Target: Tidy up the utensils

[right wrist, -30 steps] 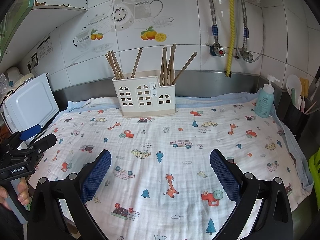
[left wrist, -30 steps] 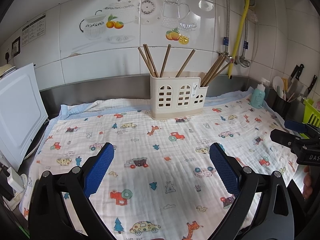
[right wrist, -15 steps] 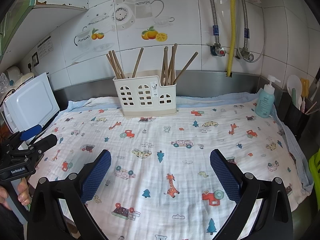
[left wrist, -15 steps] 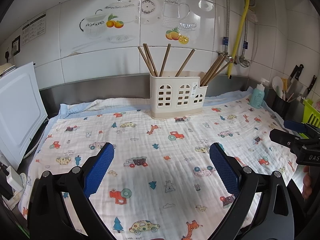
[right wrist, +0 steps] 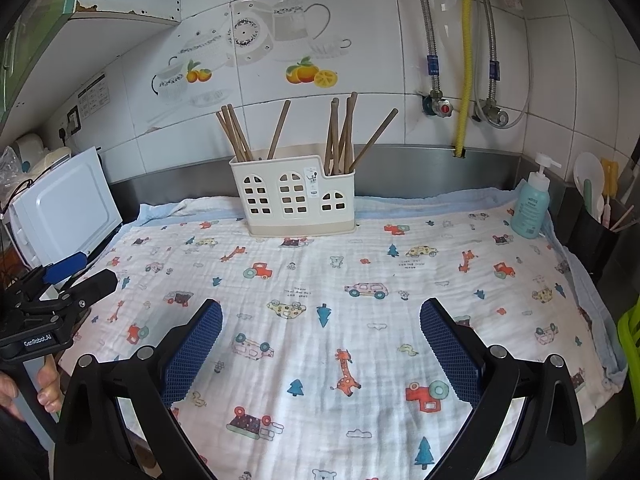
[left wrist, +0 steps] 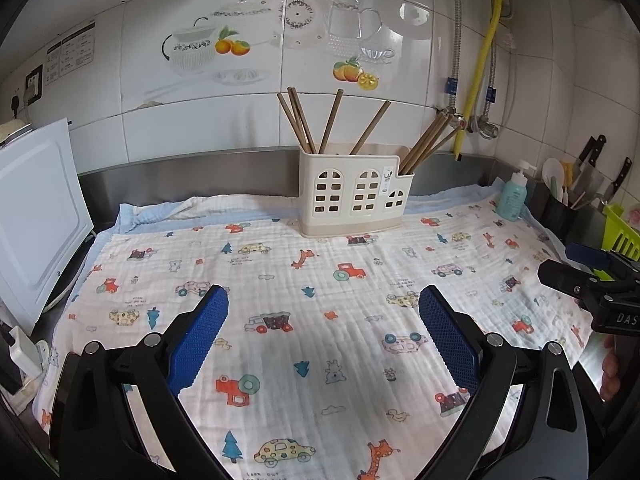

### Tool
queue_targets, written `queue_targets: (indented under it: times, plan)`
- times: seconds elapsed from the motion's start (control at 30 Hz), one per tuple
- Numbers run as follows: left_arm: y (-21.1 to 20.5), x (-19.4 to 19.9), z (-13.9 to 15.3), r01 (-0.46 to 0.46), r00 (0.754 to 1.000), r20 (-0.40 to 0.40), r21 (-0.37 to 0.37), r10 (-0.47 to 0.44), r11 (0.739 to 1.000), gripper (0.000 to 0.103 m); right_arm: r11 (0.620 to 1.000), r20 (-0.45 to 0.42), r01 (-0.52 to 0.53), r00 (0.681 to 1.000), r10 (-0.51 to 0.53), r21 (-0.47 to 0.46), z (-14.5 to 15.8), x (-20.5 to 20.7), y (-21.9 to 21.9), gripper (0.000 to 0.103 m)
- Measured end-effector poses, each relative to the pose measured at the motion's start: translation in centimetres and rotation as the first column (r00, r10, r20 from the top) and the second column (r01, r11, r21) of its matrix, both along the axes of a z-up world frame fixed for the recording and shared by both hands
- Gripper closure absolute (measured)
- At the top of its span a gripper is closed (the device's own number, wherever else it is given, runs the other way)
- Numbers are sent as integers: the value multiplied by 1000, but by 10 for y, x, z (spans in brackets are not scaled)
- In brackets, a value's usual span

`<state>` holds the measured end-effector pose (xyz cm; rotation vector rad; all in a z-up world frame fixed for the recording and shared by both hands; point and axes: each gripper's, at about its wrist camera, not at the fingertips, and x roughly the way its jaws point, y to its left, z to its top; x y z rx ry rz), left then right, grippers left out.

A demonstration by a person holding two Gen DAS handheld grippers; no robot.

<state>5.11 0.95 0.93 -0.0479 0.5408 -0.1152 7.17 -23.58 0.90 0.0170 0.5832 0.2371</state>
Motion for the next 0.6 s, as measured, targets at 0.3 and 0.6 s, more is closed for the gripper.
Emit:
queue_targets:
  times: [0.3, 0.6]
  plan:
    - [2, 0, 0, -4, 1000, 3, 11, 4, 1000, 7, 1000, 2, 2, 1000, -2, 1, 1, 0, -1, 7]
    - [3, 1, -3, -3, 1000, -9, 4, 3, 1000, 7, 1000, 0, 0, 1000, 0, 0, 0, 0, -1, 7]
